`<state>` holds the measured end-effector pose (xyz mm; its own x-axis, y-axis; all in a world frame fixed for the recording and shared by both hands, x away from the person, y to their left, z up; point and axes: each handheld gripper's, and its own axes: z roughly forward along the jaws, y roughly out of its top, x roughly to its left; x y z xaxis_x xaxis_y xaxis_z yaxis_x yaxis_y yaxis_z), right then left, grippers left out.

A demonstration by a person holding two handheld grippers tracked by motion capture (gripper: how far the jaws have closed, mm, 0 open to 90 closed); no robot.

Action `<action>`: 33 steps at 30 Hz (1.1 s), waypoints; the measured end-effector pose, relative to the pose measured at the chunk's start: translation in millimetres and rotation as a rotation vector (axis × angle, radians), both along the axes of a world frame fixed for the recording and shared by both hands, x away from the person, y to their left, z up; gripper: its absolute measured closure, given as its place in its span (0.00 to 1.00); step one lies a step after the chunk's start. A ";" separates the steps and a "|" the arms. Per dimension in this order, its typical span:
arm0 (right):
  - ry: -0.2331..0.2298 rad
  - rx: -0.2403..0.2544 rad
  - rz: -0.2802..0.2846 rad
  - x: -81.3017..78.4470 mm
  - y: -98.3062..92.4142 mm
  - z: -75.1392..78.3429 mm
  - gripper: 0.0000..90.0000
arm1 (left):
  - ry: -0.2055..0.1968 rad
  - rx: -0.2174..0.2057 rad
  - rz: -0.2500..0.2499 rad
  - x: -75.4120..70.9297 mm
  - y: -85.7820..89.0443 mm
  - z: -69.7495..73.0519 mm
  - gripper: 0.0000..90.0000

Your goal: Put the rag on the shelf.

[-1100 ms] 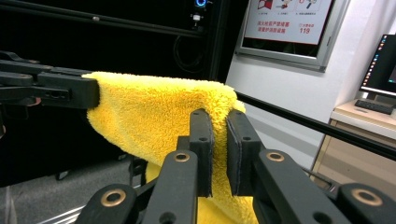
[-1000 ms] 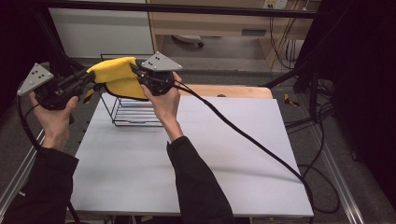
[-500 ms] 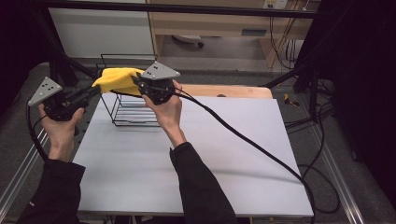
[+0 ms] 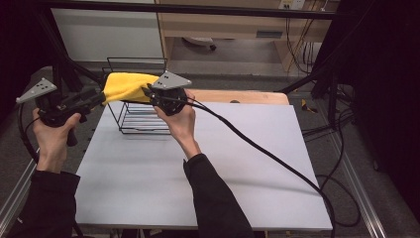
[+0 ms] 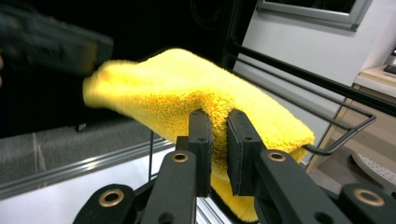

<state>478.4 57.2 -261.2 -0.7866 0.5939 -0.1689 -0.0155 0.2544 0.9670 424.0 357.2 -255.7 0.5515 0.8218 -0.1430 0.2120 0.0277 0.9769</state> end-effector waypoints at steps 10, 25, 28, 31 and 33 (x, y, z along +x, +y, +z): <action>0.013 -0.015 0.007 -1.3 -1.0 -4.9 0.86 | 0.159 0.018 0.012 18.1 -7.6 -18.1 0.65; 0.144 -0.025 -0.034 -10.9 -6.6 4.8 0.58 | 0.187 0.106 0.045 17.0 -17.0 -29.8 0.93; 0.196 -0.031 -0.072 -3.4 -5.4 -10.4 0.58 | 0.178 0.126 0.051 15.9 -18.1 -33.2 0.93; 0.232 -0.012 -0.075 4.6 -4.6 -27.0 0.61 | 0.176 0.134 0.062 18.1 -18.3 -37.1 0.93; 0.249 -0.015 -0.081 8.9 -4.4 -35.1 0.70 | 0.175 0.142 0.072 20.9 -19.1 -39.7 0.93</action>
